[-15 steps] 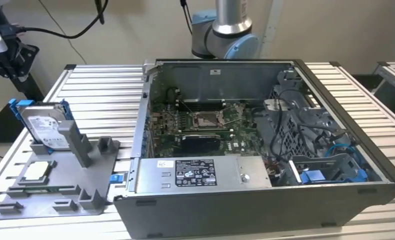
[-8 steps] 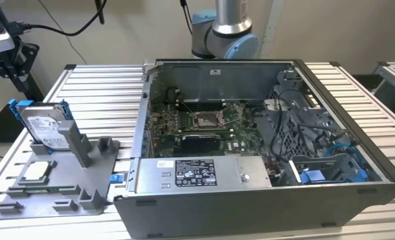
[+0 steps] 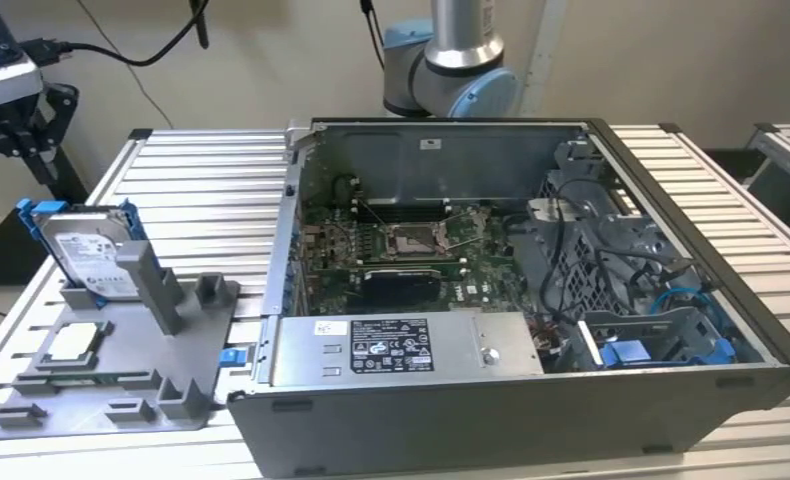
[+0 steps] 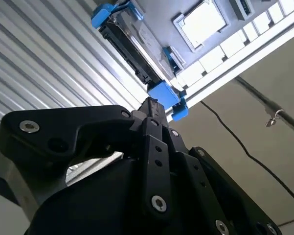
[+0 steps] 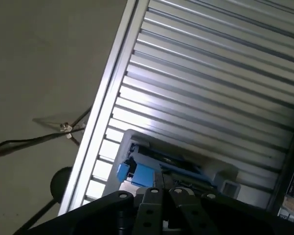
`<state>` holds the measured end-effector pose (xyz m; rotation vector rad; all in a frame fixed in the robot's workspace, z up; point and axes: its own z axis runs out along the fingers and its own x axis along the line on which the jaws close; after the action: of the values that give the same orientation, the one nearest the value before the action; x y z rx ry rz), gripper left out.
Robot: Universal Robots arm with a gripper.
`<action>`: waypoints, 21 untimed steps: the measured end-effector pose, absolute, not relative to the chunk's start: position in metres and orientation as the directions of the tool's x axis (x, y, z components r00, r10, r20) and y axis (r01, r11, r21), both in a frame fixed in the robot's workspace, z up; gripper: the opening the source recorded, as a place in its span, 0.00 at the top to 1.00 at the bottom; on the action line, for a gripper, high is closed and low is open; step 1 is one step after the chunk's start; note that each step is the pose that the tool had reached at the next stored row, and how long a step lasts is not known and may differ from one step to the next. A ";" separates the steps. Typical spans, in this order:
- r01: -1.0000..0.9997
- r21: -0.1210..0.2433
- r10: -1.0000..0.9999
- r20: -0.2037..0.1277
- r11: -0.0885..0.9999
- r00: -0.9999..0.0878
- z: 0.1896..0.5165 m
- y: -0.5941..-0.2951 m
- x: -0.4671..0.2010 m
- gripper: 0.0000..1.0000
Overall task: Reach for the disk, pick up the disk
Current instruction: 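Reach for the disk, then pick up the disk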
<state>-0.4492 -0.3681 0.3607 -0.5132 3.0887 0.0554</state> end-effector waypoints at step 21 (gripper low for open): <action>-0.555 0.026 -0.555 -0.030 0.831 -0.832 0.361 -0.368 -0.449 1.00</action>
<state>-0.4492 -0.3681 0.3607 -0.9050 2.9858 0.0527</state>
